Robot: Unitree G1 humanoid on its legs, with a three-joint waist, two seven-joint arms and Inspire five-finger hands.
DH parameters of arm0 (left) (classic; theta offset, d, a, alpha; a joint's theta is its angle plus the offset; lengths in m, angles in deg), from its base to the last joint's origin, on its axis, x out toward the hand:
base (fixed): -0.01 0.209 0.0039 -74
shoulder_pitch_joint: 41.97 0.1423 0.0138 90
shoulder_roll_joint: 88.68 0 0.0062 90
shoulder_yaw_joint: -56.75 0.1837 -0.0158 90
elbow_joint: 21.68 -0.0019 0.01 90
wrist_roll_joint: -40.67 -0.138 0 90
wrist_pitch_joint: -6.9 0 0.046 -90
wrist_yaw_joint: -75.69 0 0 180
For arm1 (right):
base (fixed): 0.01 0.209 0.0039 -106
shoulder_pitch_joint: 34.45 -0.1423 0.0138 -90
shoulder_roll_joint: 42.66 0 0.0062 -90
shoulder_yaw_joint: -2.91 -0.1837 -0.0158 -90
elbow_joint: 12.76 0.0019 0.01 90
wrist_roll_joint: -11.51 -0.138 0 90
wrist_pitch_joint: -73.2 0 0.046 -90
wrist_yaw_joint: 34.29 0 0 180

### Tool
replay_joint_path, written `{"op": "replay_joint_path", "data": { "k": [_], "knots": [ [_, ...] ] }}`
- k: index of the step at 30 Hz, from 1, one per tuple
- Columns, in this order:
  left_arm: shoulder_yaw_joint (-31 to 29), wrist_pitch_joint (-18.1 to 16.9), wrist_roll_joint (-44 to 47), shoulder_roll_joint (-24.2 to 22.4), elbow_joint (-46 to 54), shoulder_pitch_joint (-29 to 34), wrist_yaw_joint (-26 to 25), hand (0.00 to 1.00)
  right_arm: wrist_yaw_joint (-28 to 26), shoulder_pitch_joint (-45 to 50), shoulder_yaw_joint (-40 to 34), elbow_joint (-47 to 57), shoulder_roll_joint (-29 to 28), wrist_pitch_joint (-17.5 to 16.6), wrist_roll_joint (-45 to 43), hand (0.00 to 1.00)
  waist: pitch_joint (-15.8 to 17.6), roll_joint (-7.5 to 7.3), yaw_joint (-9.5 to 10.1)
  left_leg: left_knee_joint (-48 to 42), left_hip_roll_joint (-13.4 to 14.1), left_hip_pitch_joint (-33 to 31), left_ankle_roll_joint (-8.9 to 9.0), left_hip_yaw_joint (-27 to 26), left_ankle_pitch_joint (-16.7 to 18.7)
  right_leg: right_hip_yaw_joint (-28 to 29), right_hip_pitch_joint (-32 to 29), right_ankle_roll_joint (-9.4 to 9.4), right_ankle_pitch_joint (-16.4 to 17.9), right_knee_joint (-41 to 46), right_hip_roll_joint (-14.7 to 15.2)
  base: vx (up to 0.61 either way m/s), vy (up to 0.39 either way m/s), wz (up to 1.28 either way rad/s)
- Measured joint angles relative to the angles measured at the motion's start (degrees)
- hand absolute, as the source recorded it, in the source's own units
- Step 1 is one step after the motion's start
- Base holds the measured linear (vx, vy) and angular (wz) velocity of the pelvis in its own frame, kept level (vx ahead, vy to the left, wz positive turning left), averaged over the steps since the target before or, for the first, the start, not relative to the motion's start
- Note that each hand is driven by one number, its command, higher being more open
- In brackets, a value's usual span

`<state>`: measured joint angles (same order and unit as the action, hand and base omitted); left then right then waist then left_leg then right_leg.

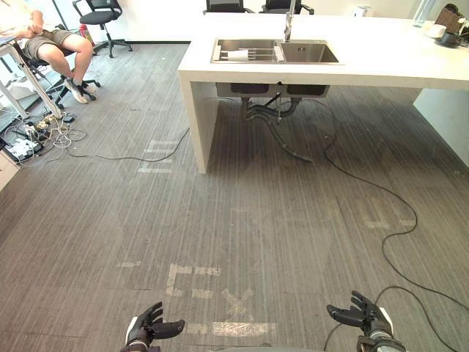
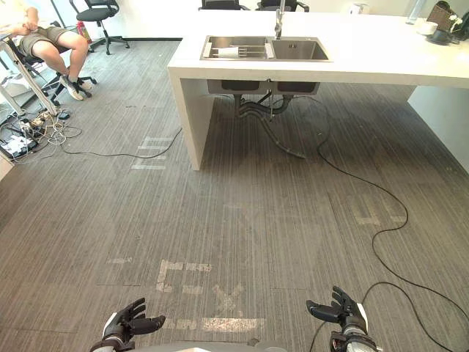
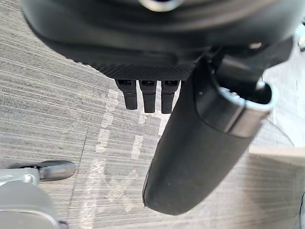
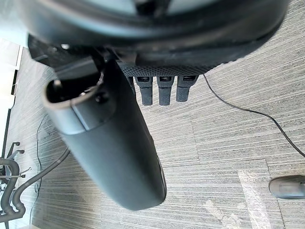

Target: Walk over to the sink, pick up the cup, carry it to the dishwasher, place the cup inside the dishwasher, then close the dishwasher door

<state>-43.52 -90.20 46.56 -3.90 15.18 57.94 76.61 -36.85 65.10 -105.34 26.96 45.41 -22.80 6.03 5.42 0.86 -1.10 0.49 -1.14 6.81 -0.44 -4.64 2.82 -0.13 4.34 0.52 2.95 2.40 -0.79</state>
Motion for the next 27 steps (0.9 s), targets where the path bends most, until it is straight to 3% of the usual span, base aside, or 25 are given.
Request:
{"op": "replay_joint_path", "data": {
  "k": [27],
  "knots": [
    [0.24, -0.10, 2.09, -0.03, 3.64, 0.21, 0.27, 0.90, 0.47, -0.35, -1.63, -0.70, 0.00, 0.07, -0.02, 0.90, -0.24, 0.62, -0.02, 0.57, 0.04, -1.41, 0.34, -1.12, 0.61, 0.71, -1.75, 0.17, 0.16, -0.47, -0.09, 0.00, 0.000, -0.01]
  ]
}}
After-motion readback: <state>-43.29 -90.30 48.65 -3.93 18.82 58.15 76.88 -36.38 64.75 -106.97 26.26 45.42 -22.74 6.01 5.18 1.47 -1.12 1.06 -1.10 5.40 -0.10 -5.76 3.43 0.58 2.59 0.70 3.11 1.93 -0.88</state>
